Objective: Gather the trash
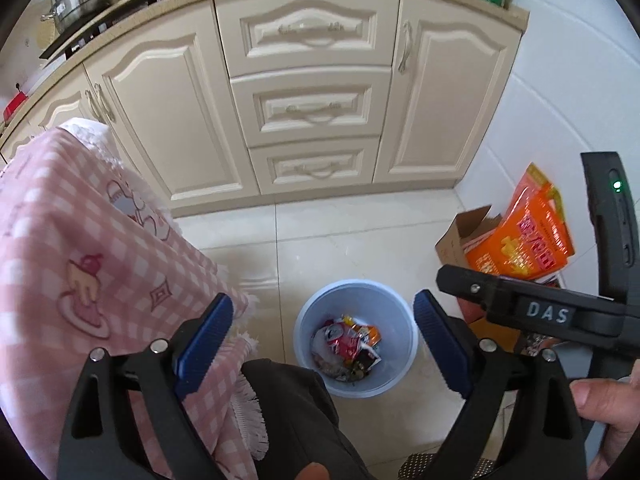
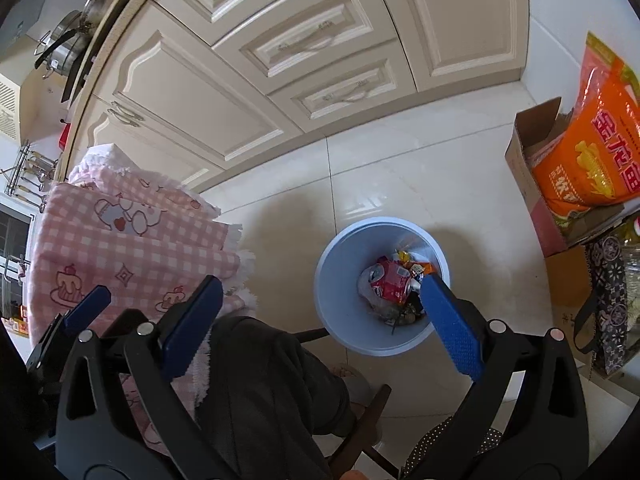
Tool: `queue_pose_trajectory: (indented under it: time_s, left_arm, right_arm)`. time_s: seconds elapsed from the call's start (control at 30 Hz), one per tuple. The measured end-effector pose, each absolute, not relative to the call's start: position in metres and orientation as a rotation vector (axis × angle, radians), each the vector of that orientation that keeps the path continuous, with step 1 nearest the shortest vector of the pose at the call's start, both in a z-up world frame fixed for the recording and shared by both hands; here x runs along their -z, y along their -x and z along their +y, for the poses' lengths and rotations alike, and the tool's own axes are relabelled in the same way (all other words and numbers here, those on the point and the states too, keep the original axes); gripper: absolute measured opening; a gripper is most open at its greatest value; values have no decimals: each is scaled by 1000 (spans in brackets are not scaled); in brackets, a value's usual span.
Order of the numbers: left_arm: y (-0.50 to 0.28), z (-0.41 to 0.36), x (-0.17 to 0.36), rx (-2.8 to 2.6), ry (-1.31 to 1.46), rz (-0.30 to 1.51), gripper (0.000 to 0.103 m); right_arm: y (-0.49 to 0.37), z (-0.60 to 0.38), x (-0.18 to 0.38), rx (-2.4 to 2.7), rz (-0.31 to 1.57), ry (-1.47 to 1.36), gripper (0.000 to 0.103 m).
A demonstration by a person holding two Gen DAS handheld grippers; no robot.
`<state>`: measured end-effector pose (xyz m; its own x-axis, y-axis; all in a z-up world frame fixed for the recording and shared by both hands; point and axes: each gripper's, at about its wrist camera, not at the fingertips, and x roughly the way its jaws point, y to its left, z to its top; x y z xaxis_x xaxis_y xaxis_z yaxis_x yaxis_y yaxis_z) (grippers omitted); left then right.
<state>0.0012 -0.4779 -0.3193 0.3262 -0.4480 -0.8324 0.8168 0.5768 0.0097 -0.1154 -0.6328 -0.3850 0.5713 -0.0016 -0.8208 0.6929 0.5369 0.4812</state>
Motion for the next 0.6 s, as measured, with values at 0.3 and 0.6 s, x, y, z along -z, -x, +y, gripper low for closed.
queue_pose_trajectory:
  time_s: [0.3,0.6]
  left_arm:
    - [17,-418,223,906,-302,712,90]
    - [9,-312,138,723,-222,523,93]
  right_arm:
    - [106,-598,293,447,749,-785,97]
    - [73,-512,187,281,609,-598,97]
